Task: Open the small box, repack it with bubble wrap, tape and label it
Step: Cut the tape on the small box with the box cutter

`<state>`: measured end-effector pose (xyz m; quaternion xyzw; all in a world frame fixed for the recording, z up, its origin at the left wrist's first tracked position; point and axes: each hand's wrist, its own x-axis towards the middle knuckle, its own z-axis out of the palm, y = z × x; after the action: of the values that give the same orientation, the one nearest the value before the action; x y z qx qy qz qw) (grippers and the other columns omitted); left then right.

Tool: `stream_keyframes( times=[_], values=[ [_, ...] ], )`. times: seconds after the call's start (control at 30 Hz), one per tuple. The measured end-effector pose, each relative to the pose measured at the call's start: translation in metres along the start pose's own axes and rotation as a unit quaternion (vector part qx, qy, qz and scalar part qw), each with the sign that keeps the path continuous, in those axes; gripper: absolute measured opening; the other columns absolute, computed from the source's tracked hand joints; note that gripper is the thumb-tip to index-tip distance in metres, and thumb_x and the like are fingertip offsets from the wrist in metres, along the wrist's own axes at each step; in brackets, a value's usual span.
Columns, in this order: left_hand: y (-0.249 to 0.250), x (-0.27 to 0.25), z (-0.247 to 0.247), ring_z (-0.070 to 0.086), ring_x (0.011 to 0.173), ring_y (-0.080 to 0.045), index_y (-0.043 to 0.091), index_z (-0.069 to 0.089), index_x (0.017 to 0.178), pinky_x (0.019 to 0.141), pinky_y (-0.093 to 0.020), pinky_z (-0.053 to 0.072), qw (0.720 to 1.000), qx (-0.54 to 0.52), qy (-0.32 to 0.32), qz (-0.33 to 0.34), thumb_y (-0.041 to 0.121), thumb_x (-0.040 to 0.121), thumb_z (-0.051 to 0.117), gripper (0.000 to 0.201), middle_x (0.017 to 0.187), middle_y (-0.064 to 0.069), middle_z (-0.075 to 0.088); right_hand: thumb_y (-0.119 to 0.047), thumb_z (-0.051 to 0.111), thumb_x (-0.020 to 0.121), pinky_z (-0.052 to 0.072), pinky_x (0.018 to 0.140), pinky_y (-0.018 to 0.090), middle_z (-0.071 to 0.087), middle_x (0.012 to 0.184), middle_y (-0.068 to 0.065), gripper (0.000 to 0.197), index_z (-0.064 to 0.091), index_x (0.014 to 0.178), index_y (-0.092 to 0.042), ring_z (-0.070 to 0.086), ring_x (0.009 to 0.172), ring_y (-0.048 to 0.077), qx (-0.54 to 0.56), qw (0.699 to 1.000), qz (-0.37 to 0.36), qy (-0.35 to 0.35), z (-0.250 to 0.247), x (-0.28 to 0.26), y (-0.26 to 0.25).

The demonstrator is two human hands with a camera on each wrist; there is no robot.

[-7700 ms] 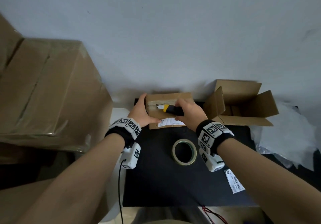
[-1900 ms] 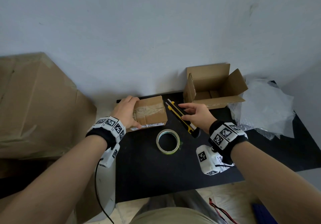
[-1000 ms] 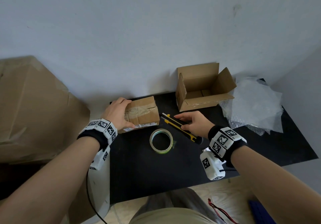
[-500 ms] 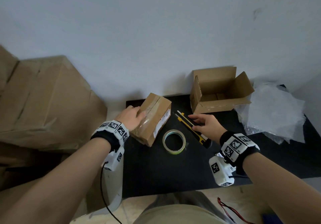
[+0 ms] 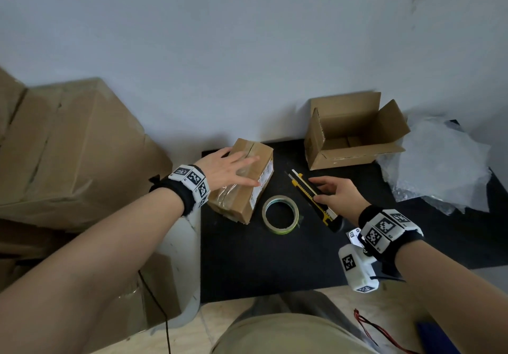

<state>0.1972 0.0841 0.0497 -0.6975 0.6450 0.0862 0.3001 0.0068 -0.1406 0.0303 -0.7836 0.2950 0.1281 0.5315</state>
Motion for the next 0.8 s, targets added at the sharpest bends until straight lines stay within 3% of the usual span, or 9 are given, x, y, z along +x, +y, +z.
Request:
stream_keyframes(
  times=[0.07, 0.2, 0.37, 0.6, 0.73, 0.8],
  values=[
    [-0.003, 0.001, -0.006, 0.008, 0.144, -0.030, 0.047, 0.009, 0.145, 0.115, -0.049, 0.017, 0.999, -0.034, -0.018, -0.035, 0.006, 0.084, 0.061, 0.091, 0.157, -0.007, -0.014, -0.002, 0.062, 0.085, 0.046, 0.082, 0.025, 0.058, 0.106, -0.004, 0.048, 0.053, 0.129, -0.022, 0.056, 0.103, 0.011, 0.010, 1.000, 0.000, 0.004, 0.000, -0.001, 0.001],
    [-0.011, 0.008, -0.012, 0.002, 0.144, -0.031, 0.041, 0.017, 0.144, 0.116, -0.053, 0.013, 0.988, -0.113, -0.055, -0.088, 0.029, 0.053, 0.088, 0.116, 0.158, -0.005, -0.008, -0.002, 0.063, 0.085, 0.048, 0.087, 0.029, 0.060, 0.106, -0.001, 0.048, 0.054, 0.128, -0.022, 0.058, 0.106, 0.014, 0.025, 1.000, 0.001, 0.013, -0.001, -0.001, 0.002],
    [-0.017, 0.014, -0.009, 0.006, 0.143, -0.027, 0.037, 0.019, 0.144, 0.115, -0.054, 0.011, 0.976, -0.168, -0.076, -0.119, 0.040, 0.049, 0.087, 0.117, 0.157, 0.000, 0.007, -0.003, 0.063, 0.085, 0.048, 0.086, 0.026, 0.060, 0.111, 0.000, 0.049, 0.053, 0.128, -0.022, 0.057, 0.103, 0.012, 0.034, 0.999, -0.001, 0.018, -0.003, 0.000, 0.001],
    [-0.013, 0.026, -0.005, 0.036, 0.128, -0.020, 0.021, 0.032, 0.137, 0.110, -0.043, 0.026, 0.948, -0.229, 0.009, -0.219, 0.069, 0.050, 0.074, 0.108, 0.137, 0.001, 0.042, 0.002, 0.064, 0.082, 0.050, 0.075, 0.020, 0.062, 0.112, 0.004, 0.056, 0.050, 0.132, -0.020, 0.060, 0.098, 0.011, 0.071, 0.997, -0.006, -0.009, -0.007, 0.001, -0.006],
    [-0.004, 0.031, 0.000, 0.041, 0.125, -0.023, 0.016, 0.031, 0.140, 0.104, -0.045, 0.036, 0.913, -0.302, 0.003, -0.274, 0.076, 0.055, 0.067, 0.110, 0.137, -0.004, 0.041, 0.000, 0.065, 0.082, 0.052, 0.091, 0.039, 0.063, 0.115, 0.006, 0.057, 0.049, 0.132, -0.023, 0.062, 0.104, 0.017, 0.070, 0.997, -0.019, -0.011, -0.007, 0.006, -0.011],
    [-0.004, 0.029, 0.002, 0.036, 0.131, -0.024, 0.016, 0.022, 0.146, 0.106, -0.045, 0.035, 0.902, -0.338, -0.003, -0.270, 0.069, 0.057, 0.072, 0.115, 0.144, -0.005, 0.033, -0.001, 0.065, 0.082, 0.052, 0.092, 0.039, 0.063, 0.114, 0.003, 0.055, 0.049, 0.131, -0.021, 0.062, 0.103, 0.016, 0.075, 0.997, -0.020, -0.014, -0.007, 0.009, -0.014]
  ],
)
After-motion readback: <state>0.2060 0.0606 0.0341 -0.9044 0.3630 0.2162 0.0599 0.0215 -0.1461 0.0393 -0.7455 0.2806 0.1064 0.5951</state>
